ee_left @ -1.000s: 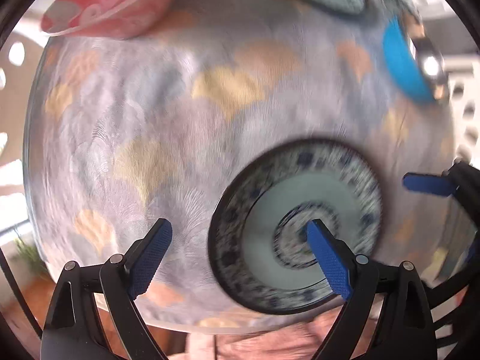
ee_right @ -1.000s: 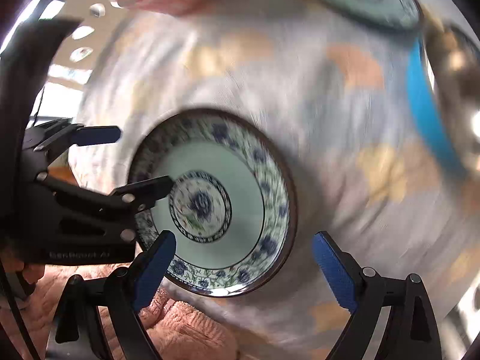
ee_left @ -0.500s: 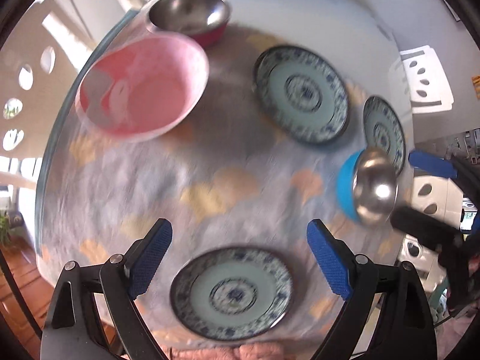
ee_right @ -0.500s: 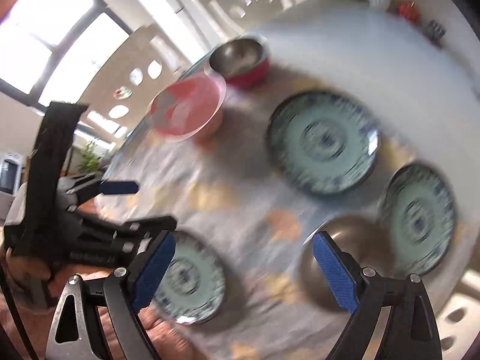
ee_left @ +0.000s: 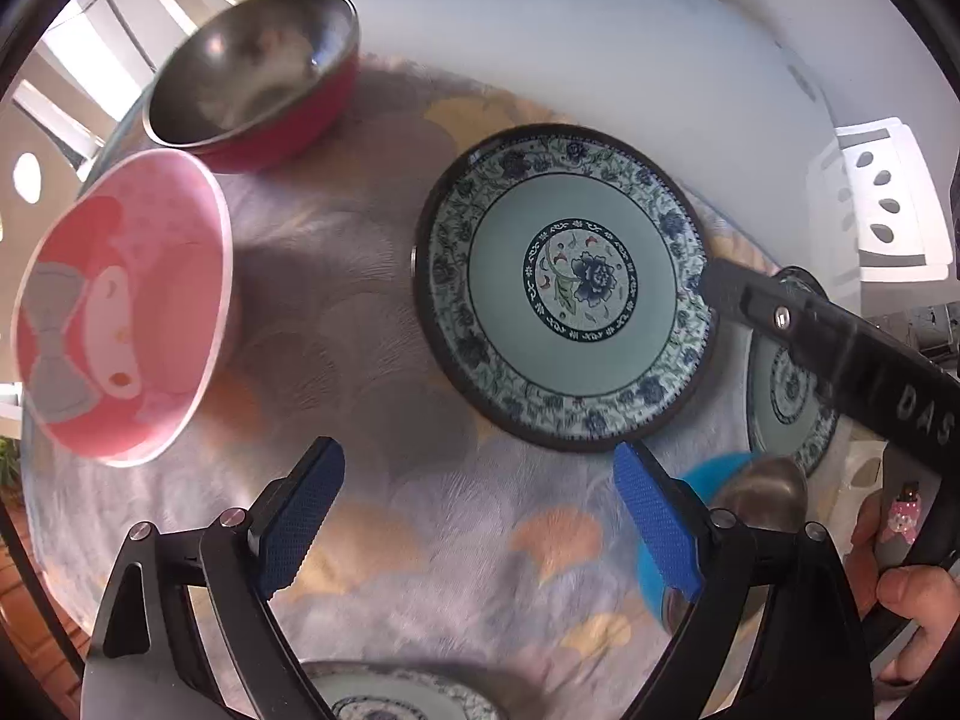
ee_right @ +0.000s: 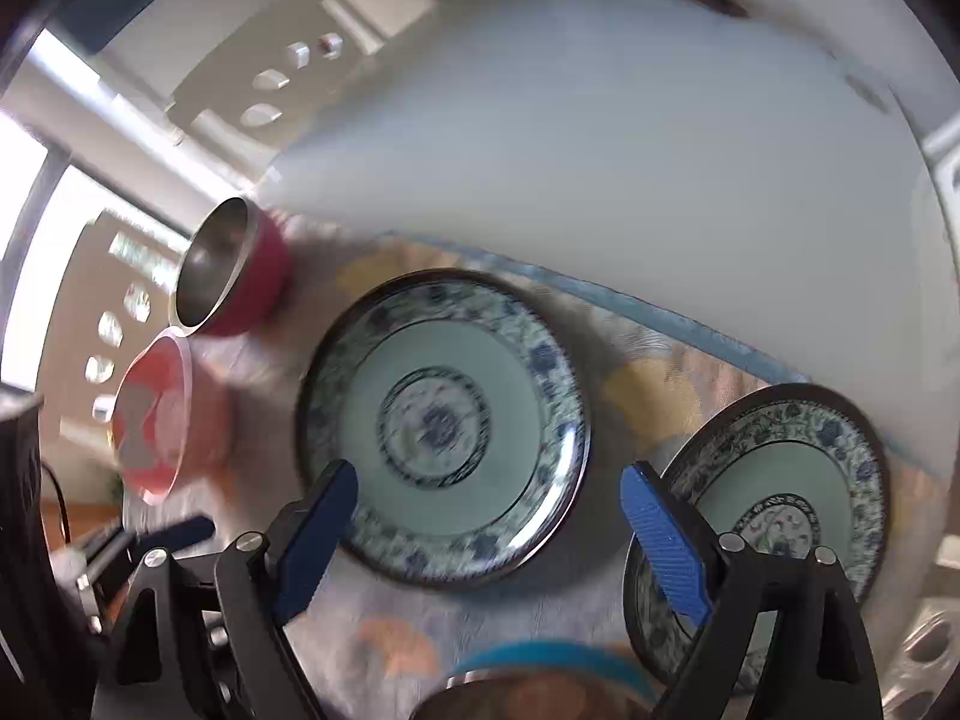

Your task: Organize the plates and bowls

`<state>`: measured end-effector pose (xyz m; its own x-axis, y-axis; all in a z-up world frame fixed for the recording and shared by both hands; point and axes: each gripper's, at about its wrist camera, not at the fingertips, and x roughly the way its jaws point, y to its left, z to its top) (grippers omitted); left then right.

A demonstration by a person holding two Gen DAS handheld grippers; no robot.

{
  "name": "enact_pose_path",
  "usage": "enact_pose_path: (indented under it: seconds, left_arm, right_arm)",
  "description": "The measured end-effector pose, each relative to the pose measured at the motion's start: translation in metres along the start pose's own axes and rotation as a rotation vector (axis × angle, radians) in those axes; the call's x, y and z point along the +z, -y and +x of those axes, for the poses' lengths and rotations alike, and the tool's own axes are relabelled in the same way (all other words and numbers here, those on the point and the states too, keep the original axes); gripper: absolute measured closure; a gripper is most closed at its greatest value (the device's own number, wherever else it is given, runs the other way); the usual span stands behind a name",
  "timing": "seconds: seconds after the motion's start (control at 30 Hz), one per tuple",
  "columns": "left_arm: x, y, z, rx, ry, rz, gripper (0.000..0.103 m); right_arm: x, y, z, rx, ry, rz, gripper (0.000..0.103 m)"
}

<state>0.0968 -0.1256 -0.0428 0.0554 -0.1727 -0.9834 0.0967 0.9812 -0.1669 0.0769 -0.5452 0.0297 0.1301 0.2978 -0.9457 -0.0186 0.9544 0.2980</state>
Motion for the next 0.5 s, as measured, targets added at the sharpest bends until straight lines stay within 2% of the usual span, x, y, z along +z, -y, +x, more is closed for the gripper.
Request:
enact_pose_path:
  seconds: [0.2,0.4,0.5]
  left_arm:
    - [0.013,0.009,0.025,0.012,0.0,0.019,0.013]
    - [0.021,0.007,0.045,0.046,-0.015,0.0,0.013]
    - [0.026,0.004,0.054,0.039,-0.03,-0.002,0.013]
  right_arm:
    - [0.013,-0.002,0.029,-0.044,-0.002,-0.044,0.015]
    - [0.017,-0.009,0.067,-0.131,-0.033,-0.1,0.015]
    - [0.019,-0.006,0.079,-0.121,-0.057,-0.08,0.016]
